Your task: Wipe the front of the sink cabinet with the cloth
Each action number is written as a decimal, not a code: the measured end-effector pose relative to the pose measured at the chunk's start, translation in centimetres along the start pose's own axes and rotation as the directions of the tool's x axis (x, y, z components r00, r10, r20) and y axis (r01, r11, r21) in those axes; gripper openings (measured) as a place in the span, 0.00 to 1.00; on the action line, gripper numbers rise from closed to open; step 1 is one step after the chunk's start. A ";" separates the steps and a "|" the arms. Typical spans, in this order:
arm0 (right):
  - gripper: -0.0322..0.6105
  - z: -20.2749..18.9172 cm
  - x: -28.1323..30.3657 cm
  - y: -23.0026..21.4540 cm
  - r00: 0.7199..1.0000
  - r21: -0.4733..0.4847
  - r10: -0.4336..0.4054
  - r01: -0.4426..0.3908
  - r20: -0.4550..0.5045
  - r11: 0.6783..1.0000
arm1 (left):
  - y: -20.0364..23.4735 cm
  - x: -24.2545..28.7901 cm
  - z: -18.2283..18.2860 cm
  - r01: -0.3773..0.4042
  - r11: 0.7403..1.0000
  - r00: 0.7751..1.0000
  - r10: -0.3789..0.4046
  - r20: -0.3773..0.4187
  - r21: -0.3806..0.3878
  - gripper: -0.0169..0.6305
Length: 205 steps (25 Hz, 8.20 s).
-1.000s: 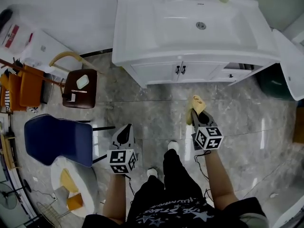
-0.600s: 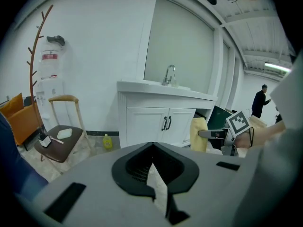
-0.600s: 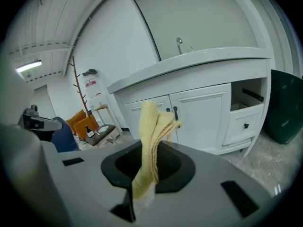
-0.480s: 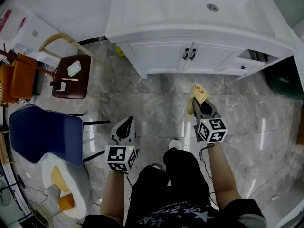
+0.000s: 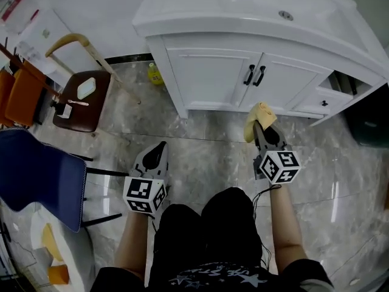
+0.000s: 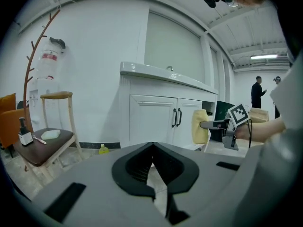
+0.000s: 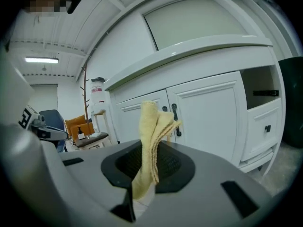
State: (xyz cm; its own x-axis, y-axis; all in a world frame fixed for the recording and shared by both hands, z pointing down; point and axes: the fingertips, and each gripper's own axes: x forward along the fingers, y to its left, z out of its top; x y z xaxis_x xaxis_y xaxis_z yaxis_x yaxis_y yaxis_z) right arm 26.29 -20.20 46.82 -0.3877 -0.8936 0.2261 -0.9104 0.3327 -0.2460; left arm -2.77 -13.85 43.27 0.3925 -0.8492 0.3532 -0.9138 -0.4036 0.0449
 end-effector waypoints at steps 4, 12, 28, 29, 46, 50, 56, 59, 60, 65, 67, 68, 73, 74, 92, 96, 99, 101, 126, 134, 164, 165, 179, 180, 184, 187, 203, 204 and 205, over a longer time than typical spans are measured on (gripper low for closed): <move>0.15 -1.6 2.3 -0.1 0.997 -0.033 0.039 -0.036 0.071 0.999 | 1.3 2.0 -3.0 -0.015 1.000 0.996 0.016 0.087 -0.010 0.05; 0.15 -3.4 4.9 2.7 0.993 -0.095 0.011 0.000 0.114 0.995 | 6.3 4.6 -10.7 0.022 0.998 0.992 -0.015 0.124 -0.053 0.05; 0.15 5.3 17.3 14.4 0.969 -0.248 0.166 -0.118 0.183 0.962 | 14.4 7.8 -4.2 0.029 0.999 0.978 -0.019 0.208 -0.043 0.05; 0.15 5.6 17.7 15.2 0.966 -0.252 0.187 -0.139 0.180 0.958 | 14.5 7.7 -4.1 0.023 0.999 0.977 -0.013 0.211 -0.047 0.05; 0.15 7.8 22.5 17.2 0.977 -0.304 0.193 -0.156 0.096 0.940 | 12.9 6.9 1.5 0.031 0.999 0.967 -0.035 0.253 0.018 0.05; 0.15 8.3 21.7 15.4 0.979 -0.288 0.172 -0.135 0.107 0.948 | 12.0 7.2 2.5 0.031 0.999 0.964 -0.038 0.262 0.033 0.05; 0.15 9.0 19.6 11.0 0.987 -0.257 0.110 -0.077 0.119 0.963 | 9.5 7.9 3.6 0.052 0.997 0.962 -0.065 0.265 0.054 0.05; 0.15 9.4 18.6 8.8 0.989 -0.248 0.082 -0.049 0.126 0.968 | 8.0 8.4 4.3 0.066 0.995 0.960 -0.083 0.268 0.071 0.05; 0.15 9.6 18.2 8.1 0.989 -0.245 0.073 -0.040 0.128 0.969 | 7.6 8.5 4.5 0.070 0.995 0.959 -0.088 0.270 0.076 0.05; 0.15 10.2 16.5 4.6 0.989 -0.221 0.014 0.018 0.144 0.975 | 5.7 9.2 5.6 0.084 0.992 0.955 -0.107 0.276 0.094 0.05; 0.15 10.3 15.9 3.3 0.989 -0.203 -0.009 0.039 0.148 0.978 | 5.0 9.3 5.8 0.091 0.991 0.955 -0.115 0.274 0.102 0.05; 0.15 10.3 15.6 2.8 0.989 -0.194 -0.019 0.048 0.148 0.980 | 4.7 9.4 5.8 0.094 0.990 0.954 -0.120 0.274 0.105 0.05; 0.15 10.3 14.5 0.4 0.986 -0.169 -0.062 0.088 0.153 0.982 | 3.5 9.8 6.1 0.101 0.988 0.954 -0.130 0.271 0.119 0.05; 0.15 10.3 14.3 0.0 0.986 -0.164 -0.071 0.097 0.153 0.982 | 3.3 9.9 6.2 0.102 0.987 0.954 -0.132 0.270 0.122 0.05; 0.15 9.5 13.0 2.5 0.990 -0.132 -0.021 0.040 0.141 0.990 | 3.1 10.5 5.1 0.105 0.989 0.958 -0.127 0.255 0.100 0.05; 0.15 7.6 15.4 8.7 0.988 -0.185 0.123 -0.104 0.093 0.977 | 5.6 9.6 4.2 0.060 0.994 0.966 -0.081 0.247 0.091 0.05; 0.15 5.9 17.7 12.8 0.980 -0.226 0.195 -0.180 0.045 0.957 | 7.3 8.5 3.0 0.031 0.997 0.971 -0.047 0.234 0.073 0.05; 0.15 5.0 19.3 15.0 0.973 -0.251 0.229 -0.217 0.020 0.943 | 8.3 8.0 2.0 0.021 0.998 0.975 -0.033 0.218 0.059 0.05; 0.15 3.1 19.9 4.5 1.000 -0.178 -0.016 0.013 -0.012 0.984 | 6.4 8.4 0.5 0.076 0.992 0.979 -0.094 0.181 0.101 0.05; 0.15 2.6 17.7 -0.5 0.990 -0.148 -0.143 0.141 0.000 0.979 | 4.7 8.8 -0.3 0.111 0.991 0.976 -0.124 0.178 0.080 0.05; 0.15 -4.6 22.3 13.4 0.984 -0.246 0.172 -0.180 -0.053 0.952 | 8.7 8.5 -2.1 0.048 0.999 0.981 -0.051 0.187 0.020 0.05; 0.15 -5.1 22.9 14.1 0.982 -0.255 0.180 -0.189 -0.058 0.948 | 9.0 8.5 -2.3 0.042 0.999 0.982 -0.044 0.184 0.019 0.05; 0.15 -7.7 24.9 11.1 0.998 -0.204 0.045 -0.054 -0.049 0.977 | 9.5 9.0 -4.0 0.054 0.998 0.987 -0.051 0.154 -0.020 0.05; 0.15 -7.7 24.5 10.2 0.999 -0.203 0.028 -0.036 -0.044 0.978 | 9.2 9.2 -4.0 0.060 0.998 0.986 -0.056 0.155 -0.021 0.05; 0.15 -7.4 23.0 6.6 0.999 -0.177 -0.039 0.034 -0.021 0.984 | 7.6 10.2 -4.2 0.087 0.996 0.985 -0.084 0.150 -0.015 0.05; 0.15 -7.5 21.7 3.6 0.996 -0.142 -0.092 0.088 -0.017 0.986 | 6.4 11.0 -4.5 0.113 0.994 0.984 -0.111 0.139 -0.009 0.05; 0.15 -9.3 15.4 -8.9 0.945 -0.040 -0.326 0.325 -0.028 0.945 | 2.0 14.4 -6.7 0.195 0.980 0.976 -0.191 0.101 -0.027 0.05; 0.15 -9.5 15.1 -9.3 0.942 -0.036 -0.333 0.332 -0.030 0.943 | 1.8 14.5 -7.1 0.200 0.979 0.976 -0.196 0.096 -0.032 0.05; 0.15 -9.7 15.0 -9.5 0.941 -0.031 -0.338 0.337 -0.032 0.941 | 1.6 14.5 -7.5 0.204 0.978 0.975 -0.200 0.091 -0.038 0.05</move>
State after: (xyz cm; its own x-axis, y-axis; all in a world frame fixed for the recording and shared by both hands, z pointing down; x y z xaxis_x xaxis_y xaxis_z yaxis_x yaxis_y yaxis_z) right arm 27.76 -33.85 61.69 -0.0619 -0.9433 0.3260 -0.9918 0.0215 -0.1262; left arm 0.67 -24.32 55.46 0.5755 -0.7786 0.2502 -0.8176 -0.5556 0.1512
